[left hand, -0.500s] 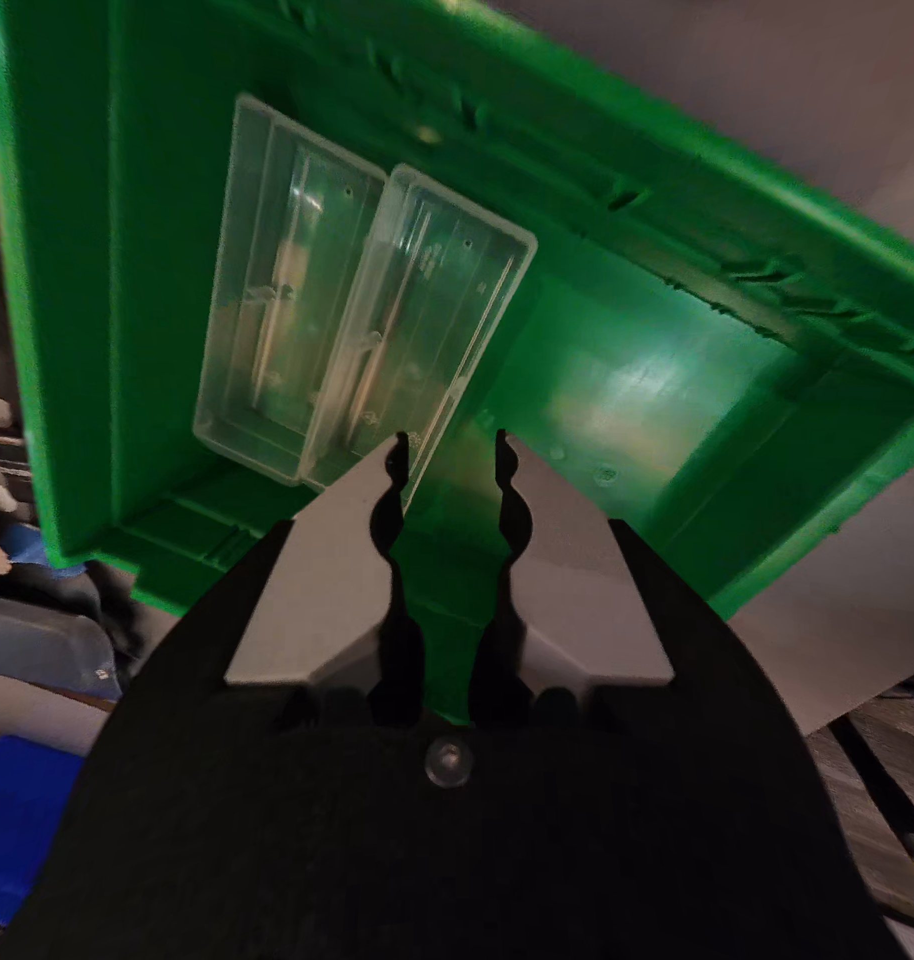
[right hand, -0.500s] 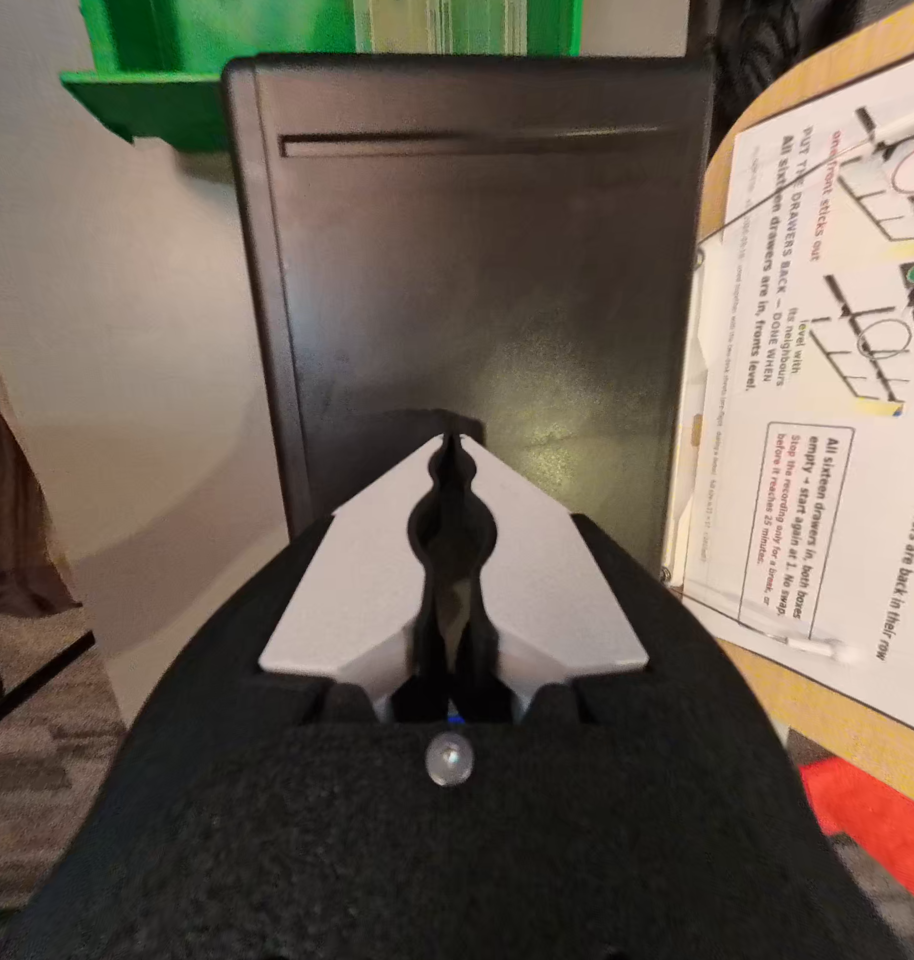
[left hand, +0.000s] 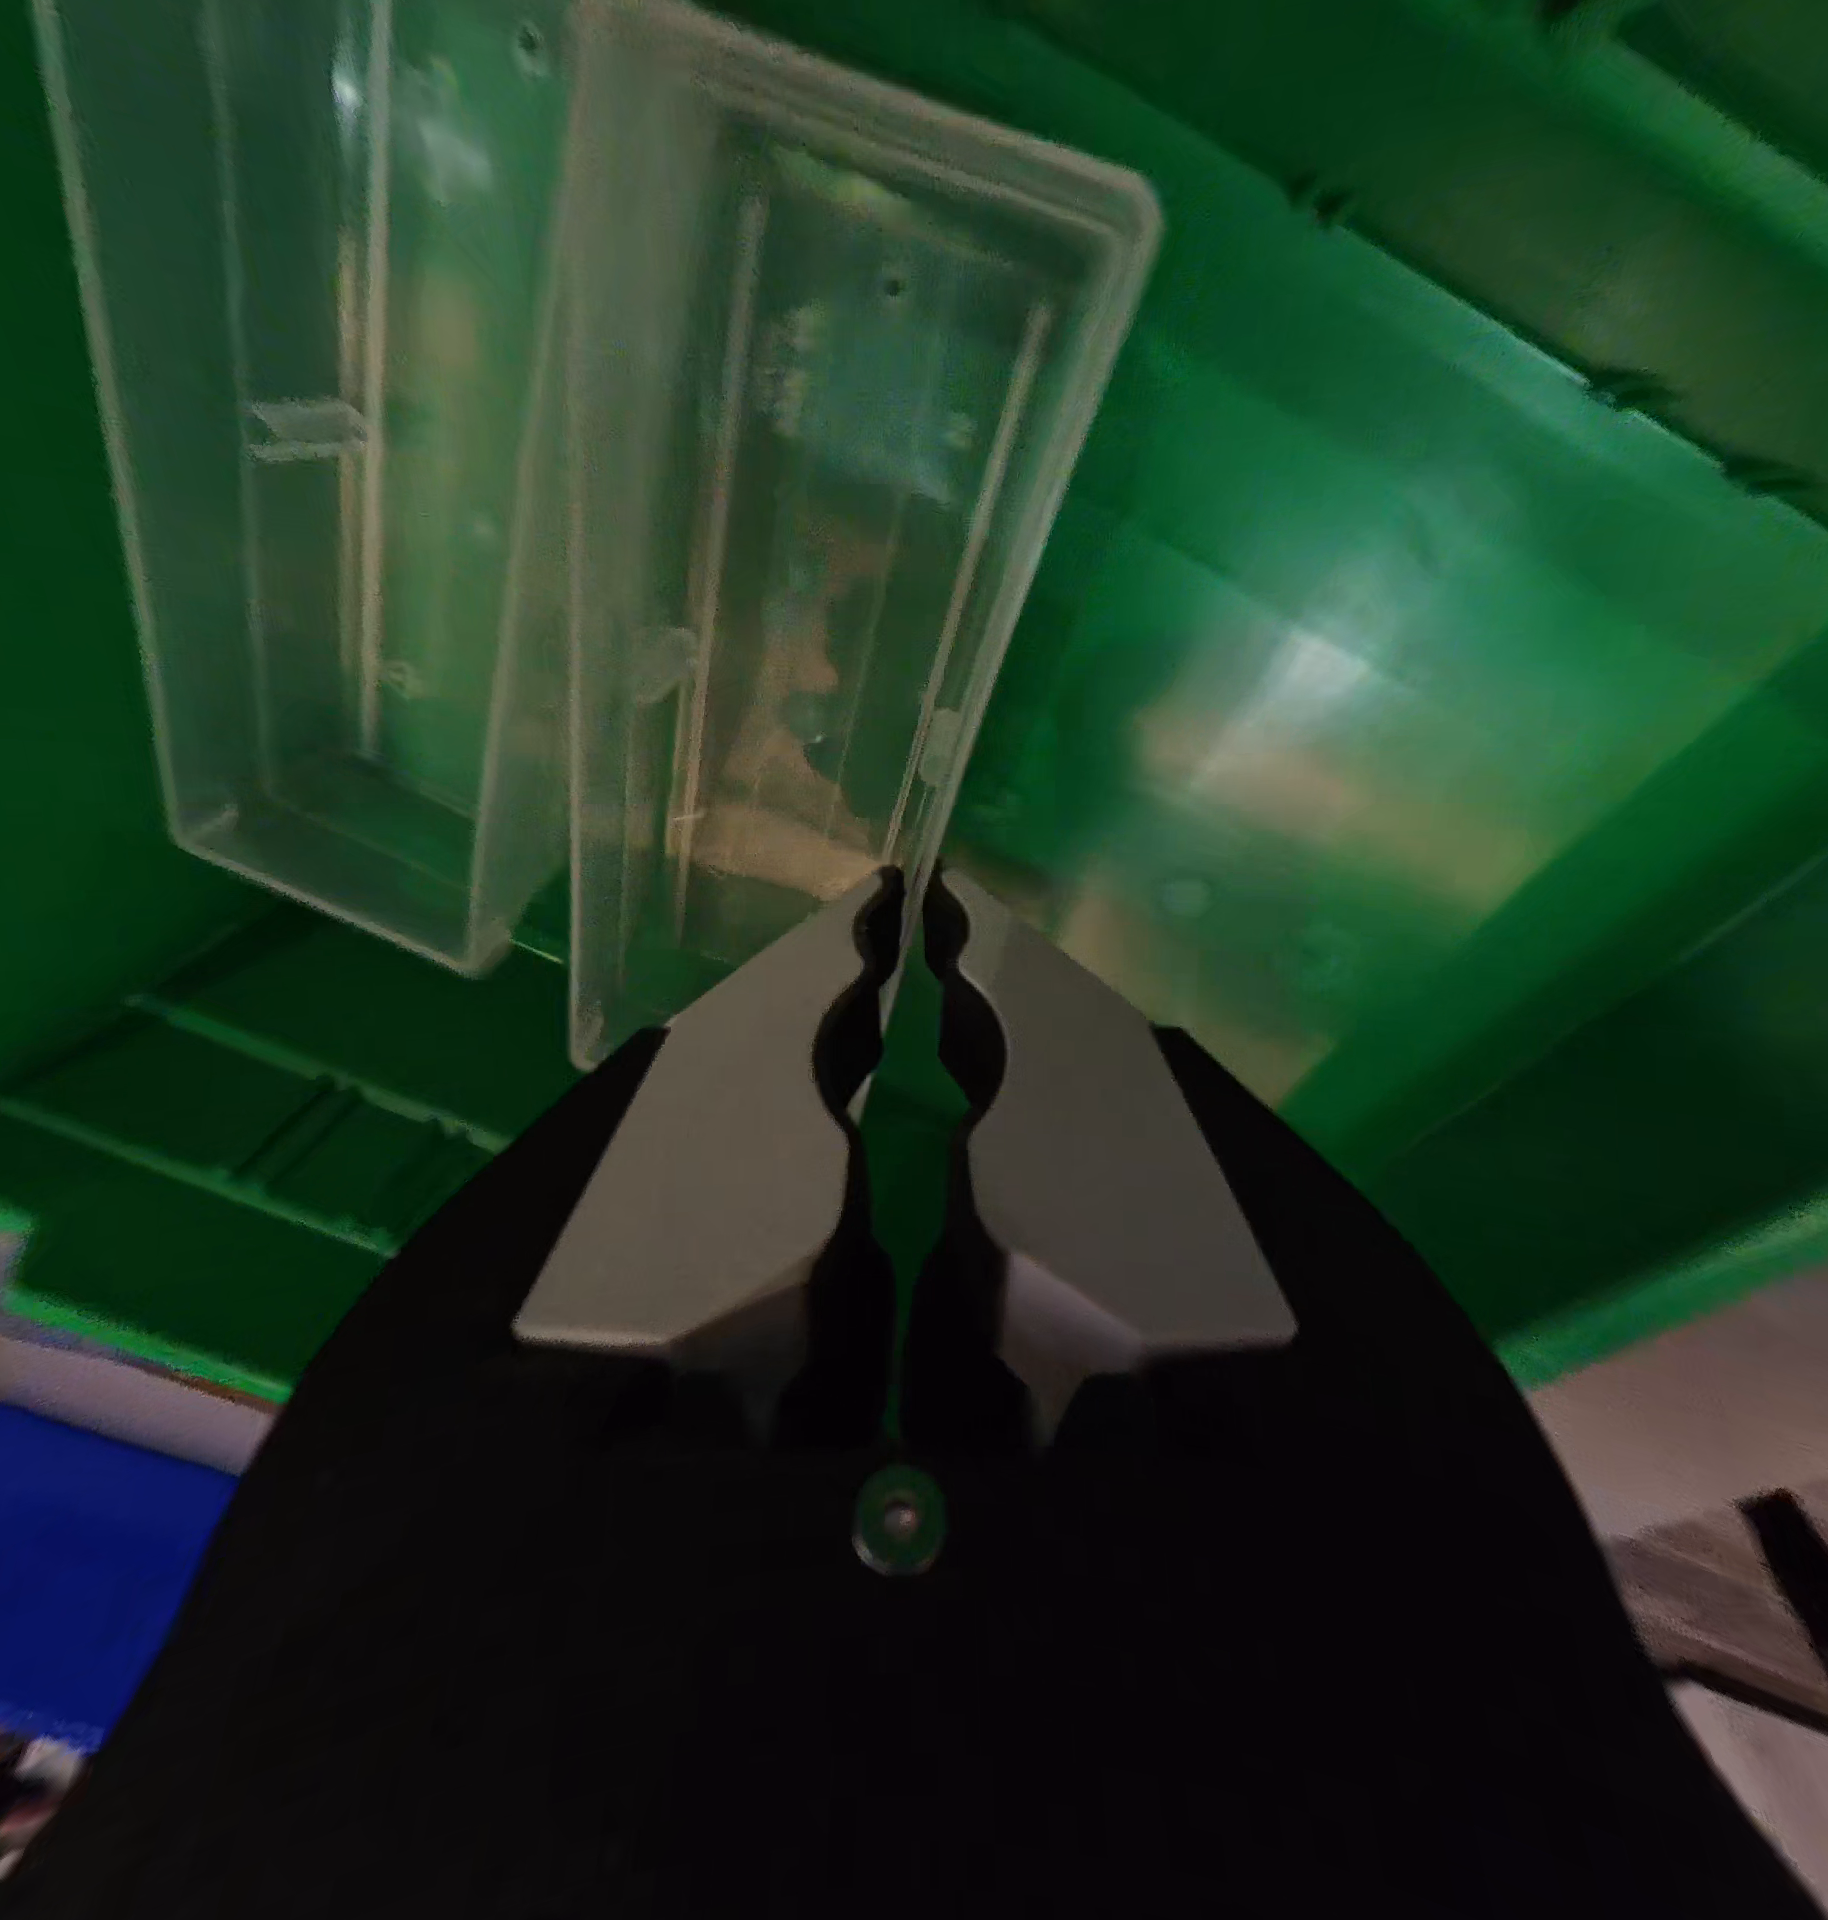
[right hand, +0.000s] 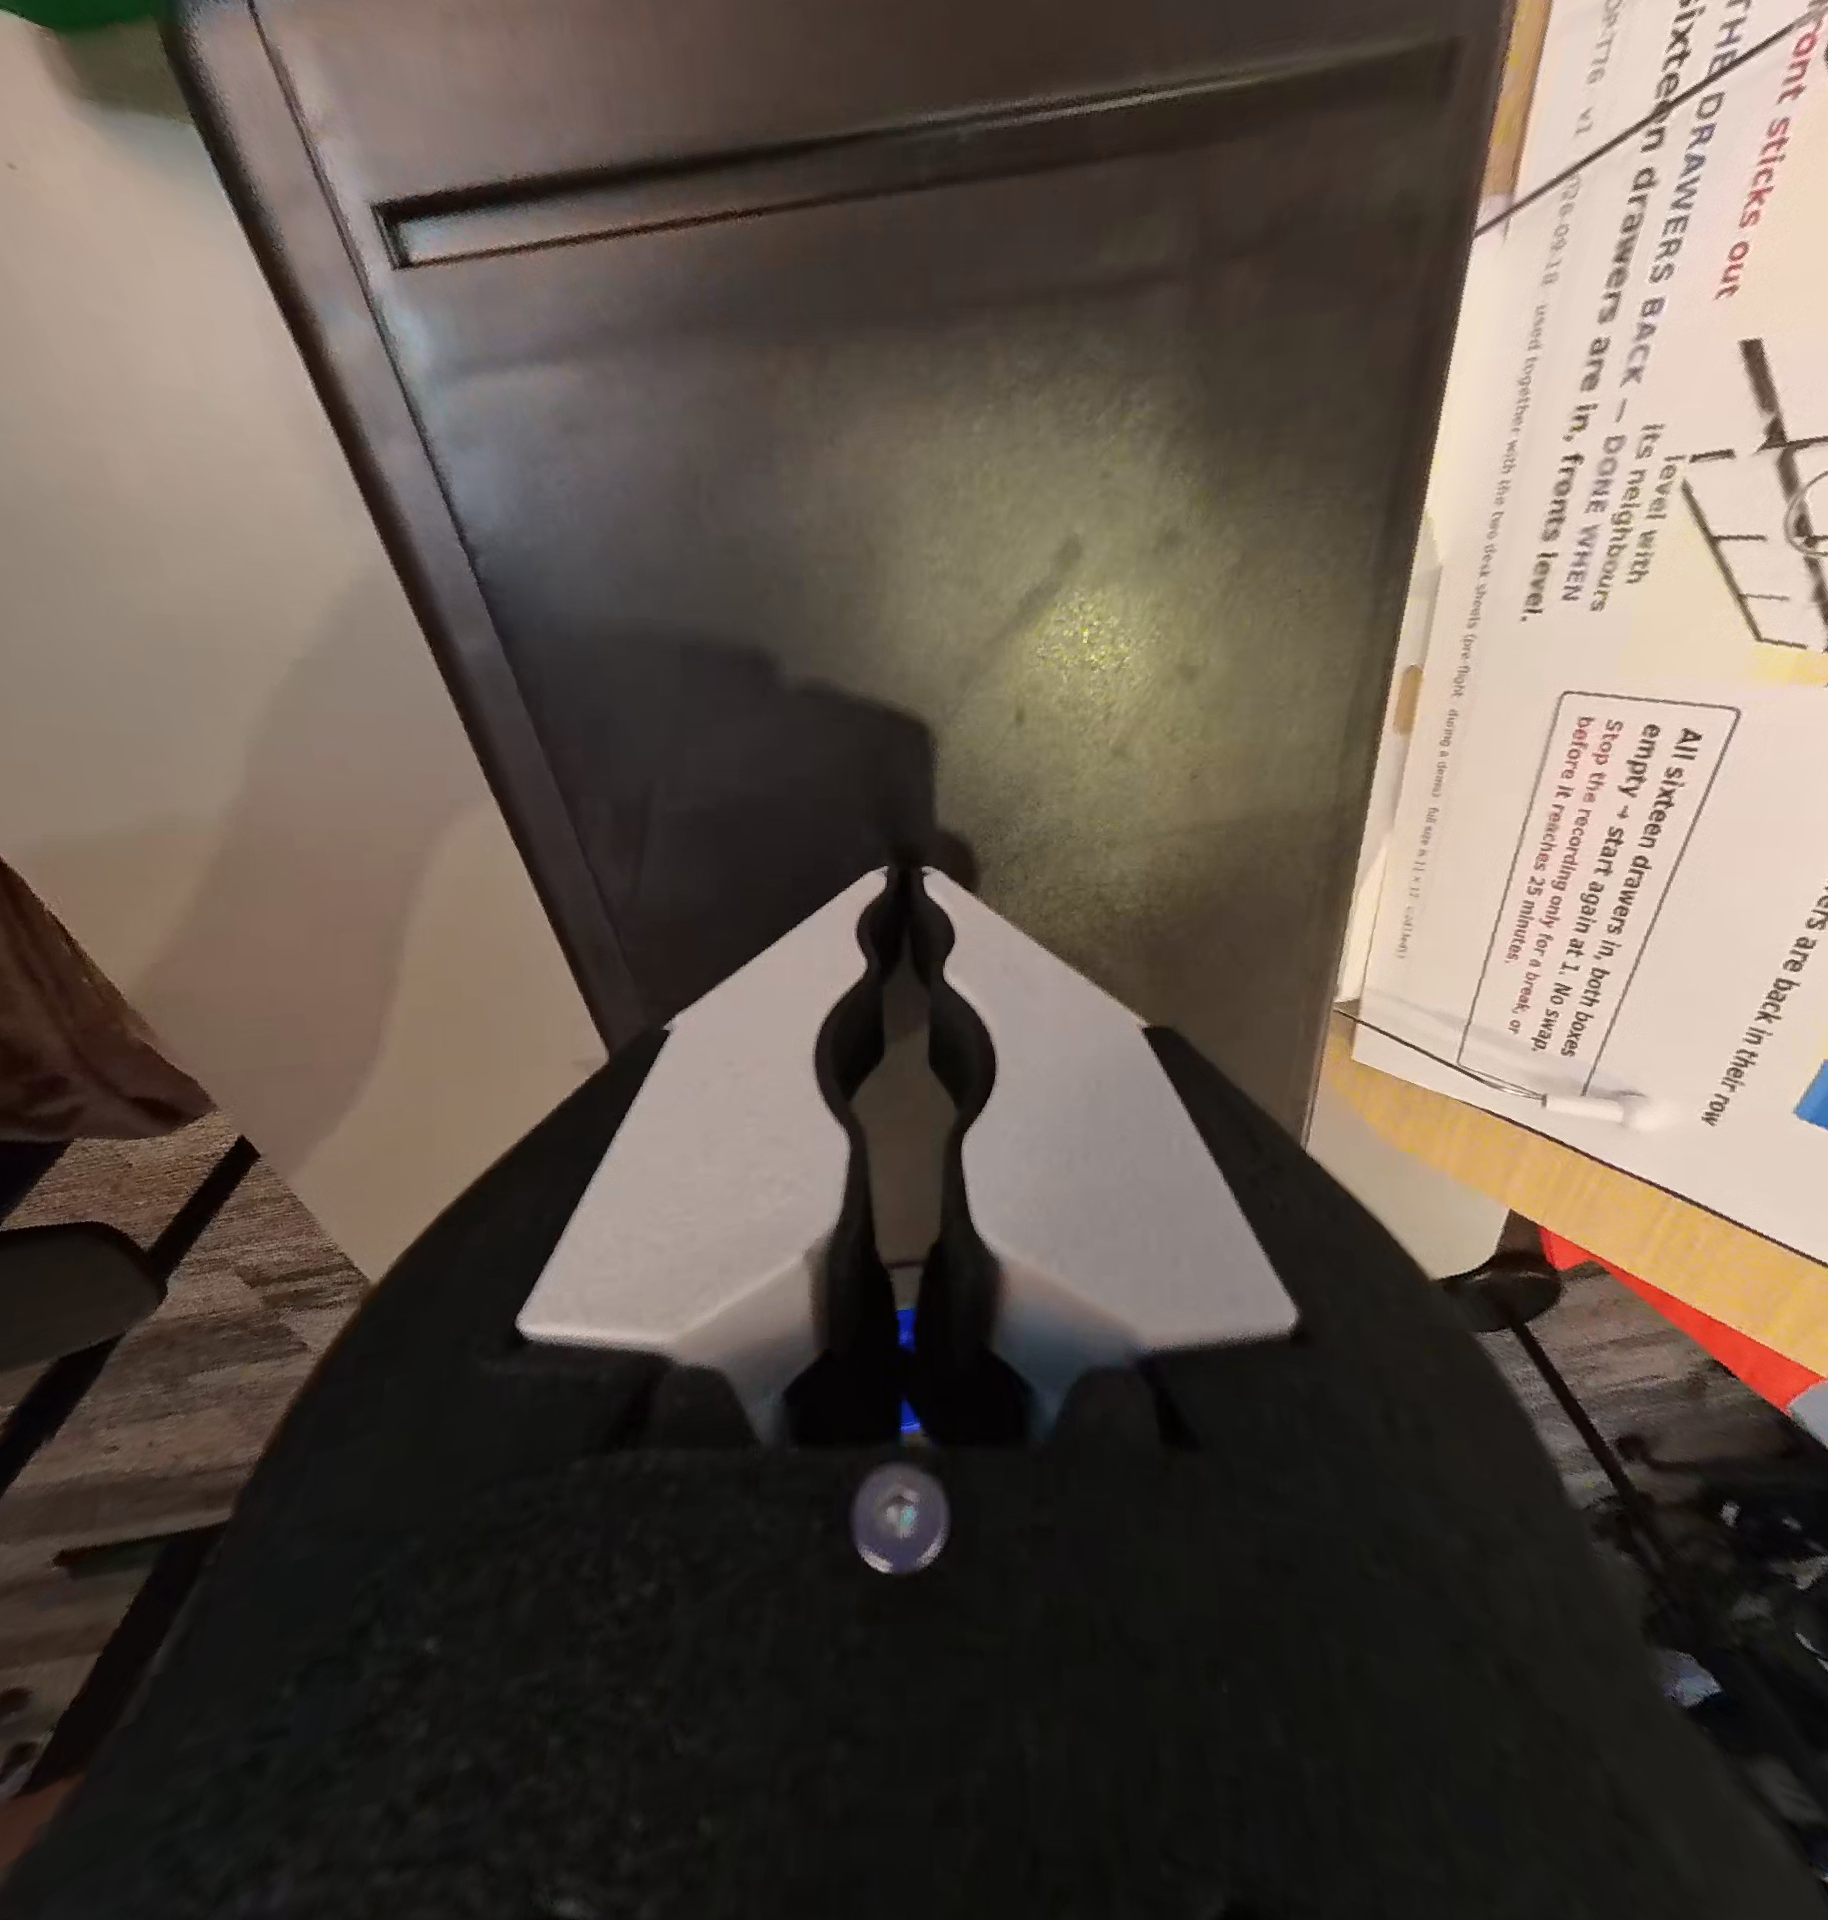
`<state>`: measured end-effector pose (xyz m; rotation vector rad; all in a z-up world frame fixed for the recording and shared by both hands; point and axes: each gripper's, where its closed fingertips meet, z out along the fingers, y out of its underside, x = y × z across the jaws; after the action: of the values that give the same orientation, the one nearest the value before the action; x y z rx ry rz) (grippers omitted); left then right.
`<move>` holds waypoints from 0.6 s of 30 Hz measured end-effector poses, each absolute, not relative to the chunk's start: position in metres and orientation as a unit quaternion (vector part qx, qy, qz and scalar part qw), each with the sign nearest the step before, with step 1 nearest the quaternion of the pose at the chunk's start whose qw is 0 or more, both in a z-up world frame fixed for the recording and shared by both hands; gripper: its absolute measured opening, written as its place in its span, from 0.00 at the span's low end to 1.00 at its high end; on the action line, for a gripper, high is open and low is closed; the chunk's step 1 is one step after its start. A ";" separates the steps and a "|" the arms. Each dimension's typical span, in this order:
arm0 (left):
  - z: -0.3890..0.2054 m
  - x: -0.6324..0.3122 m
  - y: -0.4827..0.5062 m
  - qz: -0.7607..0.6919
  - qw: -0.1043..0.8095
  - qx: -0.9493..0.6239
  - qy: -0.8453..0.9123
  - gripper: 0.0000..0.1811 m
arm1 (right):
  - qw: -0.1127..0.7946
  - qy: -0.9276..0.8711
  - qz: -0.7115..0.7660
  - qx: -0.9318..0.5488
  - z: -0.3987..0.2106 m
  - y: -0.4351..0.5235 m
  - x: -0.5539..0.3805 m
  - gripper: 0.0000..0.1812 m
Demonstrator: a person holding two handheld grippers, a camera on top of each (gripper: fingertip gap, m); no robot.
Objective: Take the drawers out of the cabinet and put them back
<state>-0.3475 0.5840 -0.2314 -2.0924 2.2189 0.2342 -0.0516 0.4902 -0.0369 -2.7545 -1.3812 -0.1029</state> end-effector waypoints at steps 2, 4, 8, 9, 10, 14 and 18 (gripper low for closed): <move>-0.225 -0.357 0.573 0.070 0.032 -0.699 0.711 0.00 | 0.032 -0.444 -0.026 -0.895 -0.037 0.490 -0.052 0.00; -0.210 -0.364 0.561 0.059 0.051 -0.713 0.697 0.00 | 0.035 -0.440 -0.023 -0.897 -0.037 0.490 -0.052 0.00; -0.162 -0.379 0.514 0.010 0.113 -0.727 0.678 0.00 | 0.040 -0.443 -0.036 -0.895 -0.037 0.490 -0.052 0.00; -0.148 -0.384 0.496 0.003 0.130 -0.722 0.679 0.00 | 0.041 -0.446 -0.039 -0.893 -0.037 0.490 -0.052 0.00; -0.135 -0.387 0.474 -0.008 0.145 -0.714 0.685 0.00 | 0.041 -0.447 -0.041 -0.893 -0.037 0.490 -0.052 0.00; -0.125 -0.374 0.357 -0.067 0.161 -0.658 0.733 0.00 | 0.038 -0.443 -0.032 -0.895 -0.037 0.490 -0.052 0.00; -0.175 -0.346 0.274 -0.057 0.119 -0.602 0.788 0.00 | 0.033 -0.453 -0.020 -0.891 -0.037 0.490 -0.052 0.00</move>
<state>-0.3456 0.2738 -0.1751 -1.7590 2.3023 -0.1678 -0.0519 0.4902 -0.0369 -2.7407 -1.3950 -0.0618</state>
